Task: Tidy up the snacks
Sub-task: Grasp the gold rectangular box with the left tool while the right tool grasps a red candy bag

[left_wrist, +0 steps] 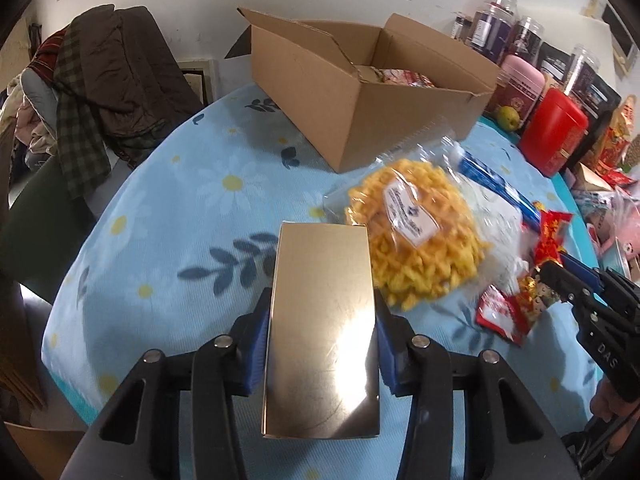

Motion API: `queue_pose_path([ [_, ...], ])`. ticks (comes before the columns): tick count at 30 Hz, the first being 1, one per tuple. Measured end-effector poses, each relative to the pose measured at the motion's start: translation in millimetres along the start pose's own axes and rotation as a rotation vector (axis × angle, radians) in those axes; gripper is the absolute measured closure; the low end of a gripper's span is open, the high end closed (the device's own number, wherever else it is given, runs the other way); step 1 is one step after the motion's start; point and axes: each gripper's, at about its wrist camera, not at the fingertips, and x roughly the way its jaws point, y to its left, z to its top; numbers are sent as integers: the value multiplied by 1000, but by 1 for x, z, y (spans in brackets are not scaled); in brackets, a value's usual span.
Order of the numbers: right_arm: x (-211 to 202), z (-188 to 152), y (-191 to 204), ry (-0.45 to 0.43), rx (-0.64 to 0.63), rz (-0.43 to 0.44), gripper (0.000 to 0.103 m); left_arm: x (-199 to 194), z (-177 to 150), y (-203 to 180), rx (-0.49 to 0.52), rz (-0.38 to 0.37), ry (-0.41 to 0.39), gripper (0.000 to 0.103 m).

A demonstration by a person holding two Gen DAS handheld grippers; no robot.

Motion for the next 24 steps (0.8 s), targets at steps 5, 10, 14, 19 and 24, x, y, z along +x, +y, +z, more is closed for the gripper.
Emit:
queue_pose_path([
  [5, -9, -15, -2, 17, 21, 27, 78, -13, -16, -8, -5, -30, 1, 58],
  [10, -19, -33, -11, 31, 65, 56, 78, -24, -30, -24, 23, -68, 7, 58],
  [14, -27, -44, -20, 44, 106, 88, 78, -28, -38, -40, 42, -114, 17, 58],
  [19, -37, -57, -32, 58, 143, 108, 78, -31, -47, -61, 76, -152, 26, 58],
  [24, -44, -65, -41, 74, 179, 129, 75, -33, -53, -75, 104, -159, 33, 58],
])
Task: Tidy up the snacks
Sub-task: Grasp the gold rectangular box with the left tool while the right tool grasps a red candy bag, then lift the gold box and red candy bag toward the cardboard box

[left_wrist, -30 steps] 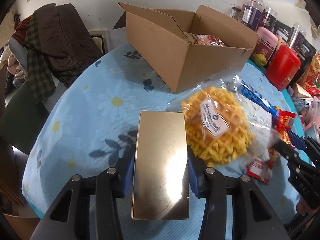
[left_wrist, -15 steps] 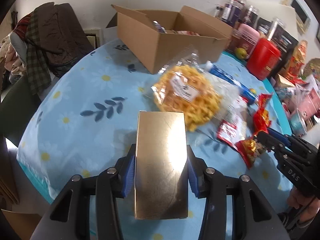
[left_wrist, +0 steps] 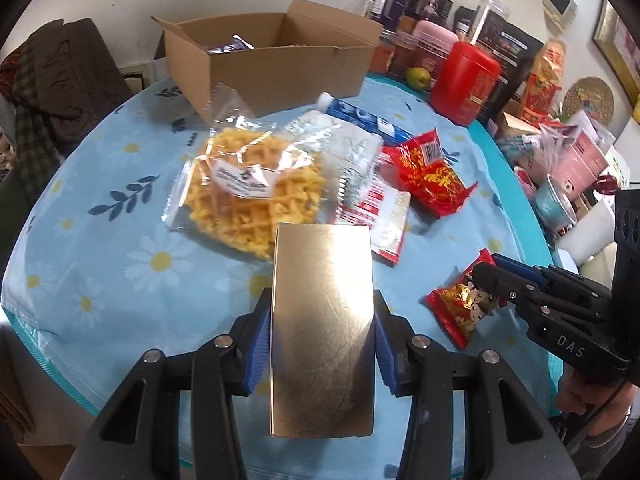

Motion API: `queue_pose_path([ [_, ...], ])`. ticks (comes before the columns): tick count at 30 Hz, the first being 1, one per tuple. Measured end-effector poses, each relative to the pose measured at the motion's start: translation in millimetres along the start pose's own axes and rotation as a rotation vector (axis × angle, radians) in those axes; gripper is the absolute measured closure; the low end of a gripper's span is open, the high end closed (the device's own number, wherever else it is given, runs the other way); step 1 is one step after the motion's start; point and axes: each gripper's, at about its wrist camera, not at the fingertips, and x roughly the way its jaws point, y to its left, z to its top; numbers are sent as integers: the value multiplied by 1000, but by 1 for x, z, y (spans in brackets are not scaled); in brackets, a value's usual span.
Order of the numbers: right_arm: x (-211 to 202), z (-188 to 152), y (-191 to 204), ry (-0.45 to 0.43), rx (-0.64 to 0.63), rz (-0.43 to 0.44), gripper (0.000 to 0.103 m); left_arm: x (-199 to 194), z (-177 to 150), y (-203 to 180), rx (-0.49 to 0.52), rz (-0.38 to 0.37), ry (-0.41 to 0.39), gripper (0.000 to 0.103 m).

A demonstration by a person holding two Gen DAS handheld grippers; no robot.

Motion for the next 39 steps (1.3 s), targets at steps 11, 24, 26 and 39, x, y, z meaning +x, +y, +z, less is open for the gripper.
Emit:
queue_pose_path([
  [11, 13, -8, 10, 42, -49, -49, 23, 22, 0, -8, 11, 20, 82, 56],
  [24, 24, -7, 23, 50, -154, -89, 56, 23, -2, -9, 36, 33, 48, 57],
  [26, 23, -6, 23, 50, -151, -84, 57, 23, -1, -8, 33, 31, 46, 57],
  [39, -2, 2, 25, 28, -122, -22, 58, -2, 7, -17, 56, -9, -9, 58],
])
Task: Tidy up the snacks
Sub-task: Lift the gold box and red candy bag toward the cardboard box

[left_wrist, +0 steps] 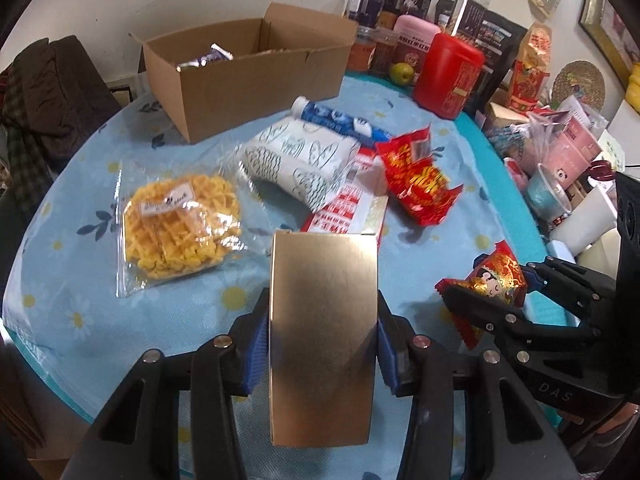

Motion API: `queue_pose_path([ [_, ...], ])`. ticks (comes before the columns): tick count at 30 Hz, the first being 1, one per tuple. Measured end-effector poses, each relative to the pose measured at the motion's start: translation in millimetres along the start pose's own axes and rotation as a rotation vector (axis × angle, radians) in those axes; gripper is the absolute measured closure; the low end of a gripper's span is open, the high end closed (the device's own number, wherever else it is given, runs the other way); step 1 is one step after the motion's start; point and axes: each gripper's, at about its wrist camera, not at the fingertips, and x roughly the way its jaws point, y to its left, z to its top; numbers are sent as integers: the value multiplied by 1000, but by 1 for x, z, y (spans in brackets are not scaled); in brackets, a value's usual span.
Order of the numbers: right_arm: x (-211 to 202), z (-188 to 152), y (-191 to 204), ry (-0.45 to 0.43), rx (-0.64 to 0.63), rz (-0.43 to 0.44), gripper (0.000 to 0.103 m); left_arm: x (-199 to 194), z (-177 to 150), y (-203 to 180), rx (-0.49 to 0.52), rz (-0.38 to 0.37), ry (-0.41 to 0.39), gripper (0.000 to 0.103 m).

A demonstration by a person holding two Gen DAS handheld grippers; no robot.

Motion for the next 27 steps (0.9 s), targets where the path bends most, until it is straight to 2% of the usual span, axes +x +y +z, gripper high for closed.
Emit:
queue_pose_path([
  [17, -46, 46, 8, -136, -68, 62, 58, -40, 41, -12, 23, -50, -146, 58],
  [18, -48, 49, 8, -140, -68, 62, 58, -42, 43, -12, 23, -51, -155, 58],
  [20, -52, 55, 7, -157, -75, 64, 58, -46, 49, -12, 23, -56, -176, 68],
  [24, -57, 69, 7, -181, -86, 72, 58, -53, 61, -12, 27, -70, -218, 69],
  [27, -57, 77, 7, -194, -97, 63, 58, -49, 68, -11, 35, -69, -227, 74],
])
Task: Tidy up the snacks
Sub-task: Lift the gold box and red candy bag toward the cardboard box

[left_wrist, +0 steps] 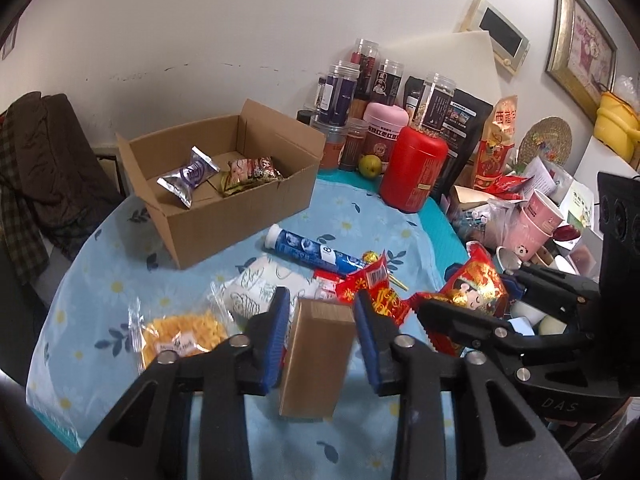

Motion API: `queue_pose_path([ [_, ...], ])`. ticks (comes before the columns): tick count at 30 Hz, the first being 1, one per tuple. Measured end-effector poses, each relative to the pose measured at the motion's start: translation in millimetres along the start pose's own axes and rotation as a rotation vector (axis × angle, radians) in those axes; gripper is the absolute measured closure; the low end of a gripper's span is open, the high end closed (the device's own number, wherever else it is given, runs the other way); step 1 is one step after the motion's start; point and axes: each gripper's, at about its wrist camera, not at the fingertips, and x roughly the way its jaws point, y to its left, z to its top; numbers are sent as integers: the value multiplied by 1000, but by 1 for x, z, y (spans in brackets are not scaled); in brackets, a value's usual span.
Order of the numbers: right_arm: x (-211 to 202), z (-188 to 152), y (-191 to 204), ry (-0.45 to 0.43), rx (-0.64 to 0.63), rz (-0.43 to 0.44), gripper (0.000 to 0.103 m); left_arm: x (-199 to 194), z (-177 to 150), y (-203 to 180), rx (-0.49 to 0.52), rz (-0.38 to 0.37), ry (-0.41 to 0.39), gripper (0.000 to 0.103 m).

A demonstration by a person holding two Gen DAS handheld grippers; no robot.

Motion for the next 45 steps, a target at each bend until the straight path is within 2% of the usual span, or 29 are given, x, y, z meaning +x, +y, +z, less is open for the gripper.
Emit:
queue_pose_path([
  [7, 10, -2, -8, 21, 37, -4, 58, 27, -9, 17, -65, 27, 77, 74],
  [10, 15, -12, -15, 52, 72, -3, 60, 35, -14, 19, -76, 13, 119, 73],
  [11, 16, -14, -16, 59, 80, -3, 63, 39, -15, 18, -74, 14, 140, 73],
  [17, 21, -32, -23, 92, 126, -6, 64, 58, -28, 5, -31, -2, 218, 73],
  [23, 32, -50, -34, 146, 167, -28, 64, 68, -36, -3, -17, -6, 253, 73],
  [27, 40, -60, -42, 180, 196, -59, 63, 71, -38, -8, 8, 5, 250, 56],
  [29, 44, -64, -44, 197, 208, -70, 48, 73, -37, -11, 14, 1, 250, 45],
  [30, 46, -67, -44, 203, 213, -71, 44, 76, -38, -13, 21, 6, 258, 40],
  [32, 50, -71, -44, 217, 217, -75, 41, 83, -39, -13, 27, 26, 281, 39],
  [35, 57, -76, -44, 233, 211, -91, 40, 96, -44, -8, 2, 10, 319, 39],
  [39, 66, -82, -47, 242, 227, -59, 40, 104, -51, -5, -12, 1, 328, 39],
  [42, 71, -83, -47, 243, 230, -41, 47, 105, -53, -7, 11, 20, 300, 39],
  [43, 72, -83, -47, 245, 229, -33, 57, 106, -53, -7, 16, 23, 295, 39],
  [44, 74, -83, -45, 245, 223, -26, 60, 106, -52, -7, 14, 17, 283, 40],
  [45, 74, -83, -44, 241, 217, -30, 61, 106, -52, -6, 11, 6, 273, 45],
])
